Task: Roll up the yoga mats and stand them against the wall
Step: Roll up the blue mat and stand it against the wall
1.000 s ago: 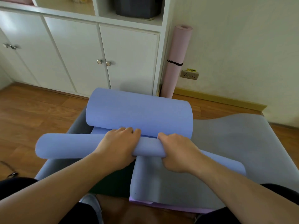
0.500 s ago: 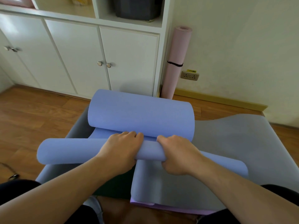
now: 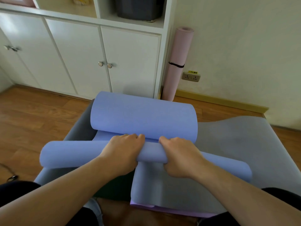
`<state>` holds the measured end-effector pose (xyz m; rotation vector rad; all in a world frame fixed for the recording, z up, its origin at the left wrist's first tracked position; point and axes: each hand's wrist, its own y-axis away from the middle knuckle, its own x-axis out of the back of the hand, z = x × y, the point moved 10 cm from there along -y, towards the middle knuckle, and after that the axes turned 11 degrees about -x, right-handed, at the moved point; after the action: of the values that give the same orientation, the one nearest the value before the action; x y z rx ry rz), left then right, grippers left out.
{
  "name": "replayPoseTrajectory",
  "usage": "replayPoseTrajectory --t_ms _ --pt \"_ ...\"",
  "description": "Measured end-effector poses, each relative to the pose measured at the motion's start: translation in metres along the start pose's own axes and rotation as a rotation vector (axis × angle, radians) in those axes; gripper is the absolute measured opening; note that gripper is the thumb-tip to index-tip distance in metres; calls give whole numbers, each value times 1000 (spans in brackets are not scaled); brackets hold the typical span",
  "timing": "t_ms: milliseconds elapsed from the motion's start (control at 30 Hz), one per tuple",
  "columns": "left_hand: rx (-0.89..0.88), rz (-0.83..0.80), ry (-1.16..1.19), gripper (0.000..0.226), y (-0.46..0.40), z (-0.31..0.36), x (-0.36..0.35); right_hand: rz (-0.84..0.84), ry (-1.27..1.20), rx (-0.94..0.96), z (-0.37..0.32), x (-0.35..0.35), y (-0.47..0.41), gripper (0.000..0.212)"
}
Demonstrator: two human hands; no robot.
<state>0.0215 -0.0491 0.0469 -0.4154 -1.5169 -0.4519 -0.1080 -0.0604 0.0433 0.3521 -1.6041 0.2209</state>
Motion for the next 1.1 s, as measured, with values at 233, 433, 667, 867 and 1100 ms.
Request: replayPoseTrajectory --t_ms 233,433,667,867,1100 --pt "11 -106 149 28 1 -12 -7 105 94 57 -12 5 7 46" --pt "-31 9 -14 32 -3 3 3 -20 -23 -12 3 -2 0 37" --pt "26 -131 151 34 -1 -8 -9 143 116 111 -13 3 9 54" --pt "-47 -8 9 36 -3 4 4 11 -5 10 0 -4 3 43" --pt "27 -129 128 35 -3 -9 -6 151 103 105 -12 5 12 59"
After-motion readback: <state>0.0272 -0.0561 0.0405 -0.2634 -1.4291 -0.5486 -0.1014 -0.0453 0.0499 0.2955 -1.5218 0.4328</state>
